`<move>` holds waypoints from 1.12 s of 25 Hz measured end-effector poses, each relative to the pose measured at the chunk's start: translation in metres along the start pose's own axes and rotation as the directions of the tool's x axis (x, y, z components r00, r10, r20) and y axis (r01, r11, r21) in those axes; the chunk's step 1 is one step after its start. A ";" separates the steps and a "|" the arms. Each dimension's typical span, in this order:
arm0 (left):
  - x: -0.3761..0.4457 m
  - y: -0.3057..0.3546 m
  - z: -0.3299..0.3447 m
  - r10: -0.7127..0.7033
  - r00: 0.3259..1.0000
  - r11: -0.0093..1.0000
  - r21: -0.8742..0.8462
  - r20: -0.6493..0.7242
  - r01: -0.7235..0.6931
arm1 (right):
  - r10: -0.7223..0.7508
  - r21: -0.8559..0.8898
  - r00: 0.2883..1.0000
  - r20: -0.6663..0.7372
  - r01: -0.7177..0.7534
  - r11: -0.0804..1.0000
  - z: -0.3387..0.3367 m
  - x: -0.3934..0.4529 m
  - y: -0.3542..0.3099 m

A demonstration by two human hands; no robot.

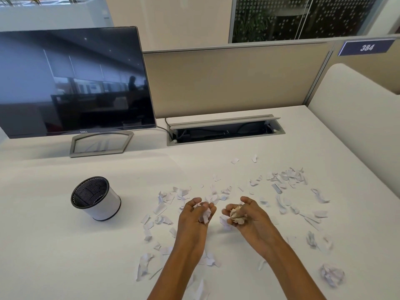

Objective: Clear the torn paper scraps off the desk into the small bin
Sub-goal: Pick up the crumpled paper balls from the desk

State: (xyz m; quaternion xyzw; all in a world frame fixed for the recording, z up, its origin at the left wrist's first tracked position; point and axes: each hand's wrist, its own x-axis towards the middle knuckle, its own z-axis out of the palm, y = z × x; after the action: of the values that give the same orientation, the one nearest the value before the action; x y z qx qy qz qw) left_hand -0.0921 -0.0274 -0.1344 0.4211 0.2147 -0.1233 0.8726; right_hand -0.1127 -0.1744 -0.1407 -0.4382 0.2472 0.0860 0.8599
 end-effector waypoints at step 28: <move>0.033 0.152 -0.086 0.783 0.622 0.304 0.861 0.017 -0.407 | -0.123 -0.312 0.992 0.014 0.121 0.942 0.060 0.017 0.033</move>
State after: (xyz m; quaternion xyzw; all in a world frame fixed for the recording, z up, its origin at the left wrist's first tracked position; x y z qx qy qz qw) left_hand -0.0265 0.1333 -0.0938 0.8286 0.1338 0.2281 0.4935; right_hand -0.0888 -0.1083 -0.1434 -0.5834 0.2055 0.0694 0.7827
